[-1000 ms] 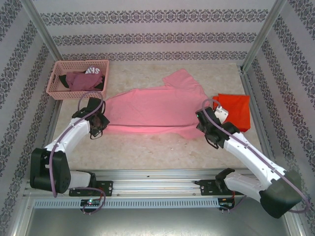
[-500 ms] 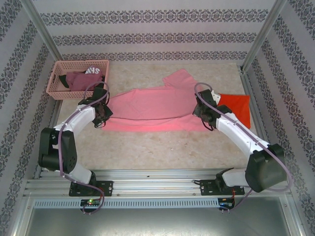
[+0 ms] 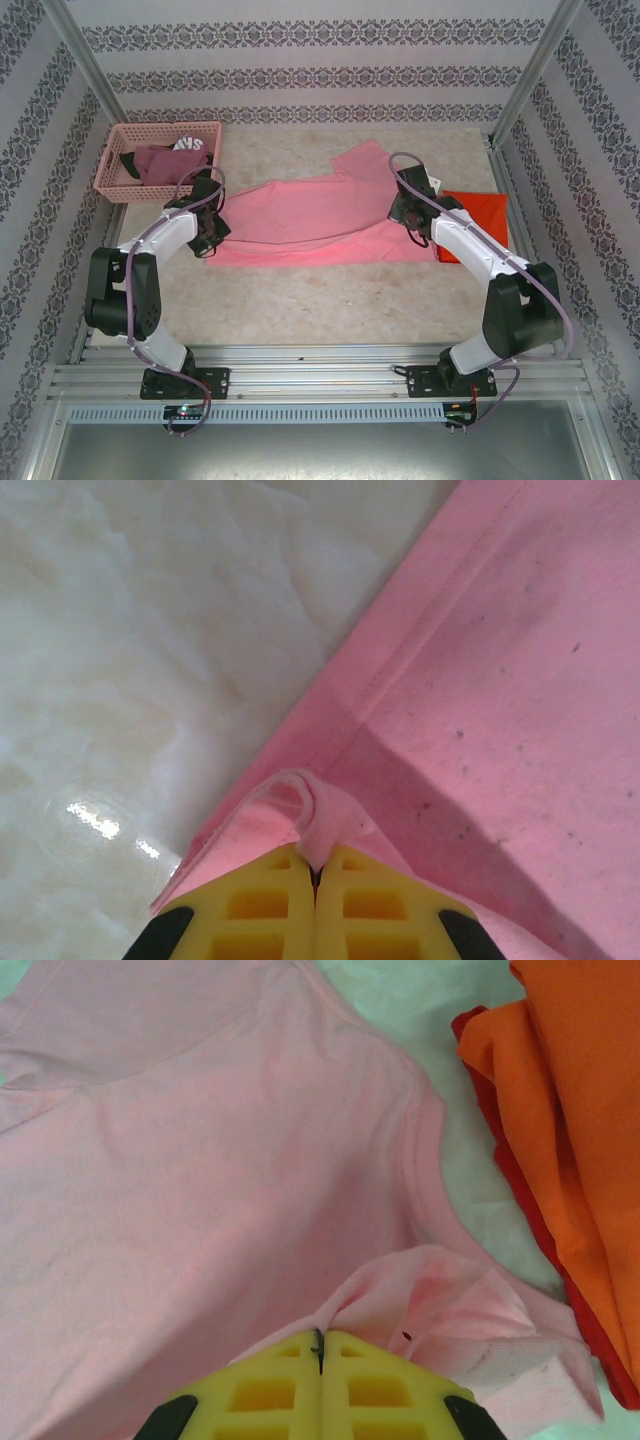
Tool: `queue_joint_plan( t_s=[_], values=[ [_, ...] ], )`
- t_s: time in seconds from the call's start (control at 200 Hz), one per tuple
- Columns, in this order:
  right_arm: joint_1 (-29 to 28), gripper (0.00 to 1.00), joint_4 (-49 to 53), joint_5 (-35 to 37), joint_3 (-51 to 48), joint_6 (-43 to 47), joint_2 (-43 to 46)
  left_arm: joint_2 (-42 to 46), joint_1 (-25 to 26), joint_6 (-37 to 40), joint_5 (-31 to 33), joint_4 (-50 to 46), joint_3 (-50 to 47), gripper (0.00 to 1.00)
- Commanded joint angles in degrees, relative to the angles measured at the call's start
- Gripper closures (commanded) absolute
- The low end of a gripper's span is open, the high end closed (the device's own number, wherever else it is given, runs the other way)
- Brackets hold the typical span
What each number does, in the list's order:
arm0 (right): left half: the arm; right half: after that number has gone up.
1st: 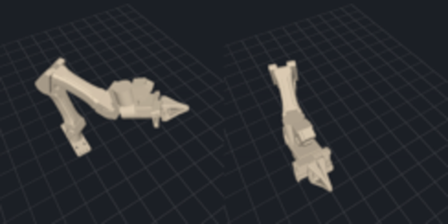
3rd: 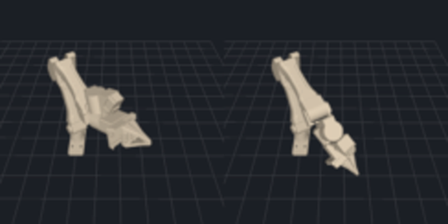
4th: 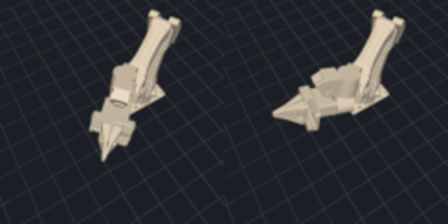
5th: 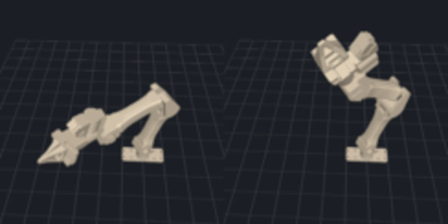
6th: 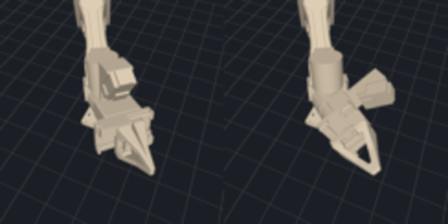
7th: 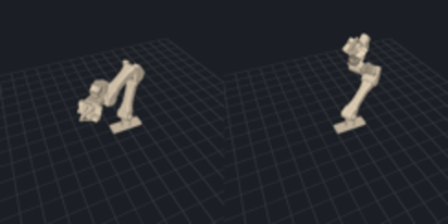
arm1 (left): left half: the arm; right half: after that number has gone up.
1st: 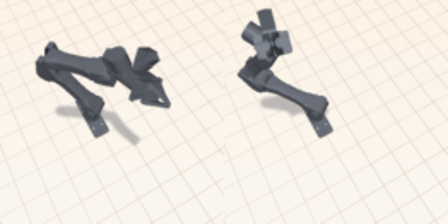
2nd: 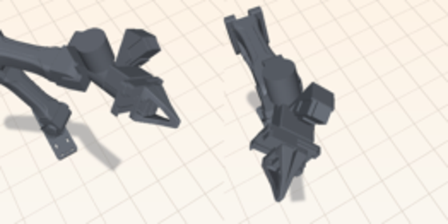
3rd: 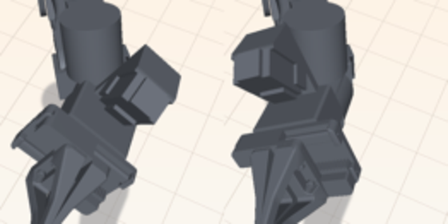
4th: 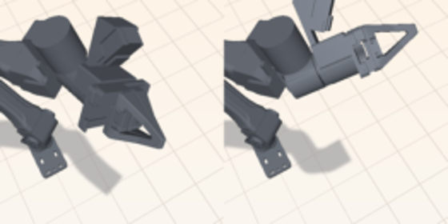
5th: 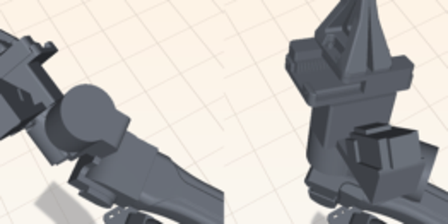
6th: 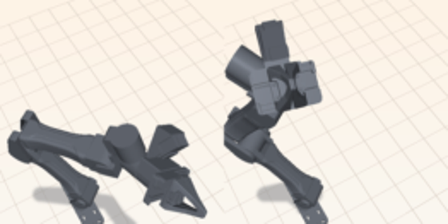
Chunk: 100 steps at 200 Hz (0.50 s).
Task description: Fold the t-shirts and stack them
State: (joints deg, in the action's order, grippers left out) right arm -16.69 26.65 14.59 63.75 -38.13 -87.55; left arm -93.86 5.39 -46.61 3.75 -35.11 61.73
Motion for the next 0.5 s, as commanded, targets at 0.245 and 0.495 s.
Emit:
queue_joint_plan(
  t_s=[0.245,0.495],
  values=[
    [1.87,1.0,-1.72,-1.14,3.88,1.8,-5.34,-3.25,-1.23,1.61,1.61,0.77,3.38,1.0],
    [2.46,1.0,-3.1,-0.21,4.37,2.57,-4.32,-2.39,-1.7,1.8,1.79,0.17,4.62,1.0]
  ],
)
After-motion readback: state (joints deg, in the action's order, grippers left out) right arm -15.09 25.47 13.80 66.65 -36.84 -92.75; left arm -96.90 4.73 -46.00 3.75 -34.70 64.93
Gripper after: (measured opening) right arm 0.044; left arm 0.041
